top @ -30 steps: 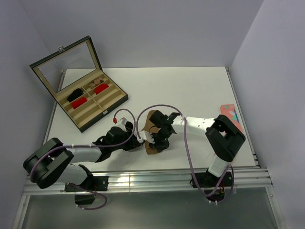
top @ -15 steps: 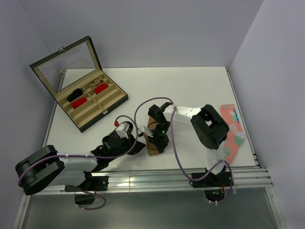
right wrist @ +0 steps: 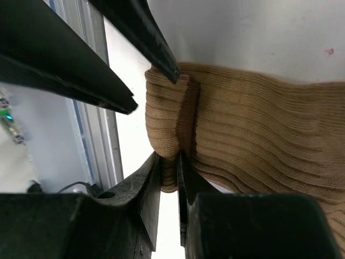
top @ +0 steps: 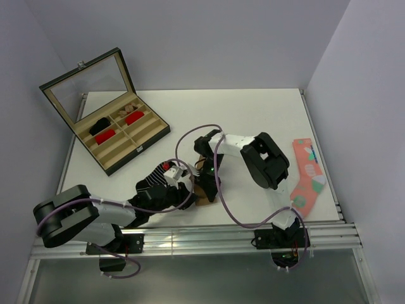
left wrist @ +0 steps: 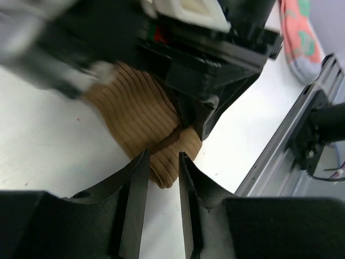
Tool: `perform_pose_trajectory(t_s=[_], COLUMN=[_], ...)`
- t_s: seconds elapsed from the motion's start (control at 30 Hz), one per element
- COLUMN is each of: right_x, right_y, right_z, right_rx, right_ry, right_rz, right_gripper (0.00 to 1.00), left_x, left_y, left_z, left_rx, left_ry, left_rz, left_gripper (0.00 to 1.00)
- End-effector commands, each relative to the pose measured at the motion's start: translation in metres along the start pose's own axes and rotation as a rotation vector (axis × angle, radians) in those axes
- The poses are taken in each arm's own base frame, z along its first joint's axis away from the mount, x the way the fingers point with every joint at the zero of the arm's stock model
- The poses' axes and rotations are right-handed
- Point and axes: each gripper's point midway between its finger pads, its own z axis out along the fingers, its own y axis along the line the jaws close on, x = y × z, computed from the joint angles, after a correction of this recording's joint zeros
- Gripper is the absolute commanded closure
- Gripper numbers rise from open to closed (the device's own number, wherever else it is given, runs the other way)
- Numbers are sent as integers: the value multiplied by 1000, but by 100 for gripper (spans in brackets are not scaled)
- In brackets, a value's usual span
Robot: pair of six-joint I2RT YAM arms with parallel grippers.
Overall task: Roll the socks
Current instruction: Roll the sock at the center of the board.
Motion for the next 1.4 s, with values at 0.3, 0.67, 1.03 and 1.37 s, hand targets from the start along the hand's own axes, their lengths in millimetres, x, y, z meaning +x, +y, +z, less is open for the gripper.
perform_pose_trajectory(t_s=[0.3, 0.67, 1.03, 1.37], right_x=[8, 9, 9, 12], right_y=[-15, -20, -27, -31], right_z=[-2, 0, 3, 4], right_rx=[10, 21, 27, 62], right_ry=[25, 32, 31, 26], right_rz=[130, 163, 189, 198], right_gripper=[82, 82, 82, 80], left_x=[-8, 9, 21, 32], left_y=[-28, -27, -25, -22], left_z=[30, 37, 28, 35], left_rx=[102, 128, 142, 128], left_ry=[26, 93, 121, 175], left_rz=[156, 167, 133, 98], left_gripper=[61, 59, 59, 71])
